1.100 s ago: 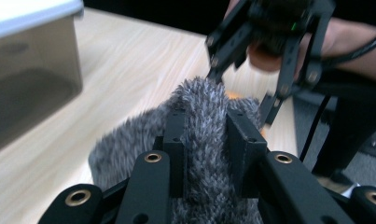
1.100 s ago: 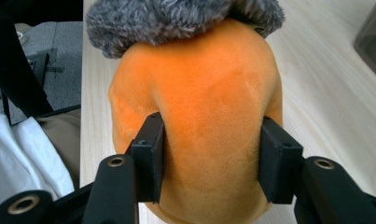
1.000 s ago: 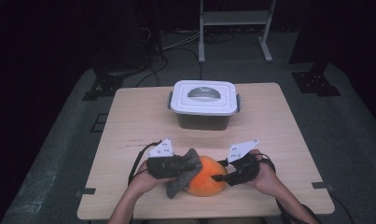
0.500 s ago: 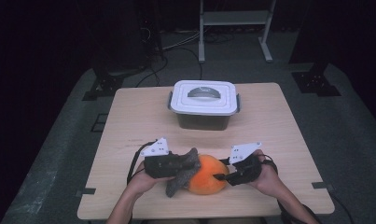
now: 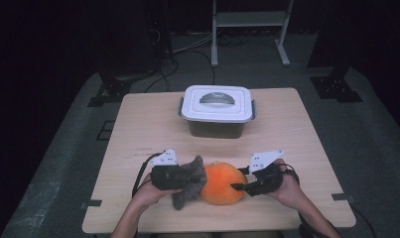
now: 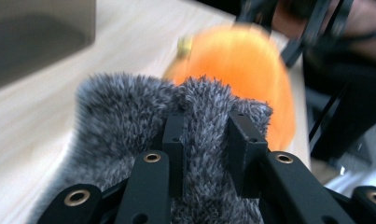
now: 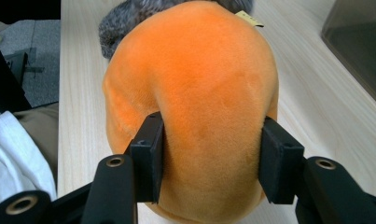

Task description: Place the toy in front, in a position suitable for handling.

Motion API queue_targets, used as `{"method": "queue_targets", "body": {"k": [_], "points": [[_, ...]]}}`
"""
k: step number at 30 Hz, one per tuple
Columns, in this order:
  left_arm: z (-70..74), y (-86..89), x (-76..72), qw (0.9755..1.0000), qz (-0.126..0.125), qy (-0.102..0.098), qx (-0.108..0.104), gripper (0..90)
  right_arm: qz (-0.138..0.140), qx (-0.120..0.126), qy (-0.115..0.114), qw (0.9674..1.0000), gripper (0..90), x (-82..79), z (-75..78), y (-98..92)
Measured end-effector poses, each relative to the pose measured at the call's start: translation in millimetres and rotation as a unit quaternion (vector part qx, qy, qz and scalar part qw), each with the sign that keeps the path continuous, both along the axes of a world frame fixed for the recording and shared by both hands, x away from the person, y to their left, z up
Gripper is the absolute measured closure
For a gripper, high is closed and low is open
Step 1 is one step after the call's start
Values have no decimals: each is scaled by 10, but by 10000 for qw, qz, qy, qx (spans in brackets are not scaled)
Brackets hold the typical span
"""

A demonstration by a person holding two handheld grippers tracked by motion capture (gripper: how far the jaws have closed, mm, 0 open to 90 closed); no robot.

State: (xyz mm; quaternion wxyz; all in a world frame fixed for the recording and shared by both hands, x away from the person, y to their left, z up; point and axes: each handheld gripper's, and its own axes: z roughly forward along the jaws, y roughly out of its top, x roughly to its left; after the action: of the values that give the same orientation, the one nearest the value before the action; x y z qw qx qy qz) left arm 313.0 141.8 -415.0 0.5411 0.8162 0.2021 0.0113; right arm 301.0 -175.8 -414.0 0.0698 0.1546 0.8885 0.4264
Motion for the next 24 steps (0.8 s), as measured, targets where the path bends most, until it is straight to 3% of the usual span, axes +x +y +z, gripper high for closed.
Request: {"method": "queue_targets", "body": {"k": [2, 4, 6, 9, 15, 18, 20, 22, 24], "points": [[77, -49, -21, 9998, -17, -102, -169, 706, 75, -23, -99, 9999, 474, -22, 11, 38], [108, -102, -48, 9997, -67, -215, -90, 702, 120, -41, -175, 9998, 449, -49, 18, 78], [79, -121, -61, 9997, -139, -206, 48, 703, 144, -59, -149, 9998, 402, -59, 15, 94], [47, -119, -80, 9992, -276, -196, 229, 706, 166, -10, 209, 9996, 304, -13, 12, 59], [-5, -65, -91, 9973, -541, 37, 496, 703, 234, 204, 653, 9974, 236, 78, -22, -11], [-3, -75, -90, 9974, -494, 26, 522, 702, 217, 325, 893, 9952, 235, 137, -71, -25], [27, -96, -85, 9976, -428, -49, 547, 703, 180, 323, 1066, 9936, 332, 158, -93, -17], [89, -112, -84, 9982, -313, -138, 484, 704, 93, 189, 776, 9968, 450, 120, -41, -1], [177, -126, -102, 9984, -215, -310, 424, 704, 13, 128, 422, 9990, 482, 47, 37, 36]]}}
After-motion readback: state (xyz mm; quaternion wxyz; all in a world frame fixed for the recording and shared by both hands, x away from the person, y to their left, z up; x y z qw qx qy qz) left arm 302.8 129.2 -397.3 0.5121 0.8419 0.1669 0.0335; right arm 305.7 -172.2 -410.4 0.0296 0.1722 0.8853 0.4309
